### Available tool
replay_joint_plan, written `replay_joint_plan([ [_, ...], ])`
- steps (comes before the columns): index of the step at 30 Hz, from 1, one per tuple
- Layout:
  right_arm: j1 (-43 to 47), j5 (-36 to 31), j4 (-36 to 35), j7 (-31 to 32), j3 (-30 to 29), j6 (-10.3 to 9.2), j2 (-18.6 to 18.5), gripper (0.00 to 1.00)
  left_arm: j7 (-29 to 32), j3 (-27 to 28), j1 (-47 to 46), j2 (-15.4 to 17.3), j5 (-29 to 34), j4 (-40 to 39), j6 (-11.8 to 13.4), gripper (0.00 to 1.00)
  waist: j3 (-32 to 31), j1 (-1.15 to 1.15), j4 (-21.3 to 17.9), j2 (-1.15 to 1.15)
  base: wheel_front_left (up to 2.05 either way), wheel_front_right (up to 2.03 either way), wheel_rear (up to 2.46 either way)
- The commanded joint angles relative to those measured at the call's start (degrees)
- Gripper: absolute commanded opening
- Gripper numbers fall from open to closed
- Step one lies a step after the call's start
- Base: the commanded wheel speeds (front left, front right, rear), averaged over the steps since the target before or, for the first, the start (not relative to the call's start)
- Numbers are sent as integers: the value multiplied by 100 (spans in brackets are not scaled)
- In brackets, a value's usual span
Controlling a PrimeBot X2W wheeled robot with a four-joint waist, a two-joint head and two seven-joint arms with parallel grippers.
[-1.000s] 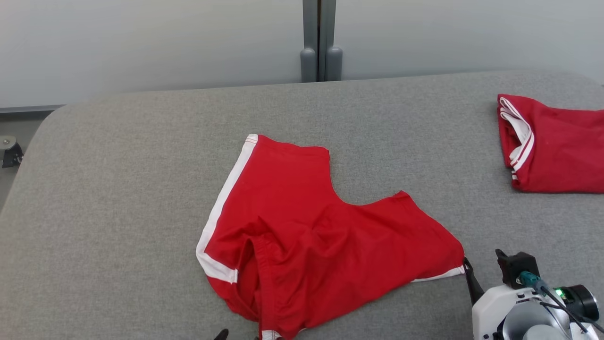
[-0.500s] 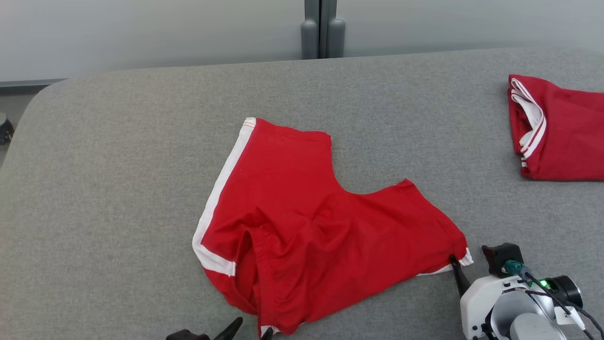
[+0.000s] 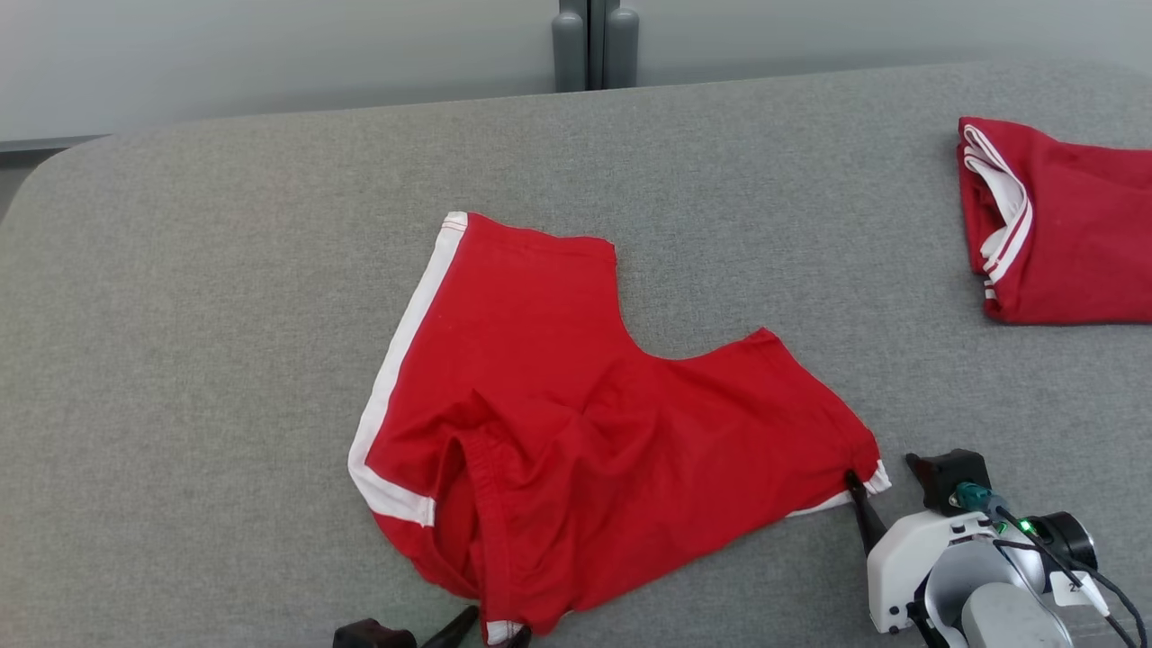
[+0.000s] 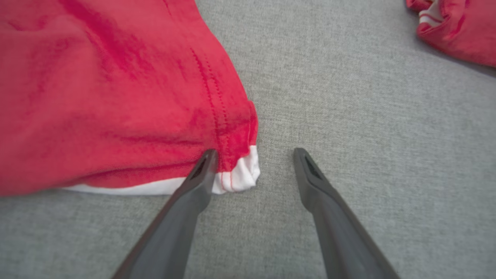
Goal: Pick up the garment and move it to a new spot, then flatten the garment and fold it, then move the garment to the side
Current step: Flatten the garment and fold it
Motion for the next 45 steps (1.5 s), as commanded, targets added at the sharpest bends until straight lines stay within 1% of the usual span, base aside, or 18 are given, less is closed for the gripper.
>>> replay_joint_plan([
  [1,-5,45,127,115,82,-11,-7,100,-26,-98,-131,46,-72,19,-5,45,28,0,-21,0,0,0,0],
  [2,-4,89,147,141,116,-11,-3,94,-61,-152,-169,62,-106,14,-5,36,34,0,-25,0,0,0,0],
  [3,3,186,179,176,188,-8,10,45,-92,-202,-202,84,-160,38,-4,0,32,0,-30,0,0,0,0],
  [4,16,267,200,201,258,-5,8,18,-107,-284,-220,92,-202,39,-5,0,24,0,-35,0,0,0,0],
  [5,25,410,213,212,302,-5,6,0,-155,-348,-244,96,-248,34,-5,0,16,0,-41,0,0,0,0],
  [8,49,873,146,186,342,-8,-8,0,-245,-464,-290,158,-371,19,-4,0,-58,0,-55,0,0,0,0],
  [12,15,1860,-465,138,304,-8,-8,0,-306,-421,-182,356,-688,-412,-4,0,-214,0,-102,0,0,0,0],
  [16,186,3162,-1761,408,106,-7,-175,0,-249,-89,-74,797,-1160,-1695,-2,0,-398,0,-128,0,0,0,0],
  [19,215,4372,-3006,781,-272,-6,-112,0,-121,270,-189,1201,-1405,-2901,33,0,-423,0,-147,0,0,0,0],
  [21,145,4942,-3731,1123,-630,-7,-174,0,150,498,-401,1587,-1440,-3666,90,0,-354,0,-193,0,0,0,0],
  [24,-300,5493,-4541,1666,-1163,-6,-22,0,686,912,-974,2044,-1867,-4738,73,0,-59,0,-277,0,0,0,0],
  [28,-1357,5688,-4985,2329,-1557,-6,262,0,1530,1548,-2157,2528,-2733,-5292,66,0,507,0,-421,0,0,0,0],
  [31,-2382,5493,-4779,2744,-1598,-6,381,0,2153,1883,-3234,2669,-3432,-5004,98,0,1010,0,-536,0,0,0,0],
  [33,-3146,5173,-4444,2917,-1554,-5,412,0,2569,1957,-4058,2608,-3720,-4572,151,0,1384,0,-601,0,0,0,0],
  [35,-3889,5057,-3847,2794,-1493,-6,420,0,2919,1892,-4883,2451,-3821,-3979,164,0,1756,0,-643,0,0,0,0],
  [37,-4696,4877,-3154,2506,-1372,-5,418,0,3137,1785,-5675,2224,-3682,-3237,193,0,2115,0,-695,0,0,0,0],
  [40,-5853,4716,-1996,1774,-1163,-6,420,0,3099,1571,-6737,1844,-3129,-2086,128,0,2536,0,-785,0,0,0,0],
  [45,-7136,4971,-492,424,-692,-6,420,0,2141,1309,-7796,1328,-2135,-604,17,0,2816,0,-889,0,0,0,0],
])
